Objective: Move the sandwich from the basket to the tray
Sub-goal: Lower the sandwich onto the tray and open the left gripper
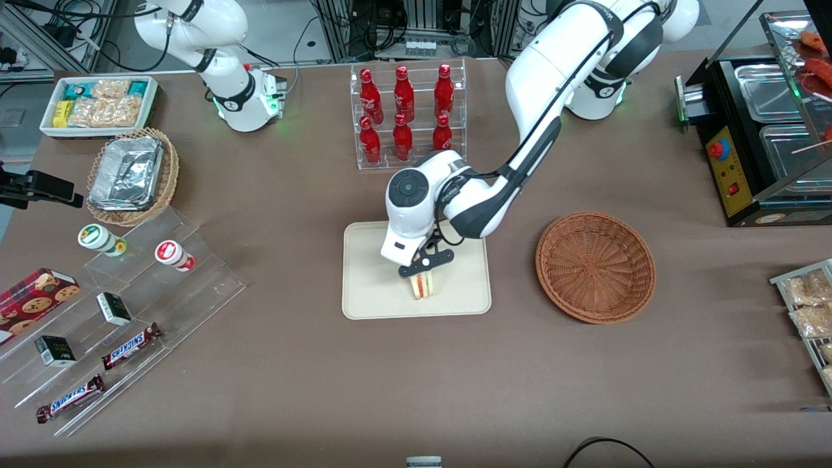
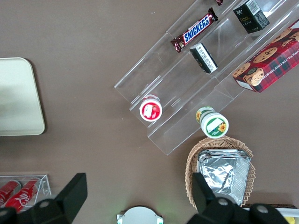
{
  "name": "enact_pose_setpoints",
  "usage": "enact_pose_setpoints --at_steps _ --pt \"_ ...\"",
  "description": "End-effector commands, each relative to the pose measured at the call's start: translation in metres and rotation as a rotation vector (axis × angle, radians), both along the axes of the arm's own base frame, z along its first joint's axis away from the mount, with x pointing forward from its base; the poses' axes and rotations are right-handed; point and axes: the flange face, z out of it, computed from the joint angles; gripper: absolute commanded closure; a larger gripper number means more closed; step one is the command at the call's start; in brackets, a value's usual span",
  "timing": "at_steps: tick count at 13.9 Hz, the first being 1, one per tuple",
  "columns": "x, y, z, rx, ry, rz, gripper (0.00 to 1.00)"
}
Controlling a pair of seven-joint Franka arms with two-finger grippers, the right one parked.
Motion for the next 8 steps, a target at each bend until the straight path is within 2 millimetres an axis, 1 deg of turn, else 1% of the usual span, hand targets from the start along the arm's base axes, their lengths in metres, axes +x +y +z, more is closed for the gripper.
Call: enact_pose_setpoints --at_steps 1,2,3,4,5,7,8 --pt "0.004 -0.006 0.000 0.003 -0.024 0.014 1.00" --pt "0.004 -0.006 -0.003 0.003 -0.020 0.015 1.00" --pt "0.004 -0.006 -0.004 0.002 -0.017 0.016 0.71" --pt "0.005 -0.007 -0.003 -0.006 -0.022 0.019 0.02" --pt "0.007 -0.007 -0.001 -0.011 -0.027 0.024 0.00" --pt "0.009 -0.007 0.006 -0.019 -0.034 0.026 0.00" --pt "0.012 -0.005 0.015 -0.025 -0.040 0.029 0.00"
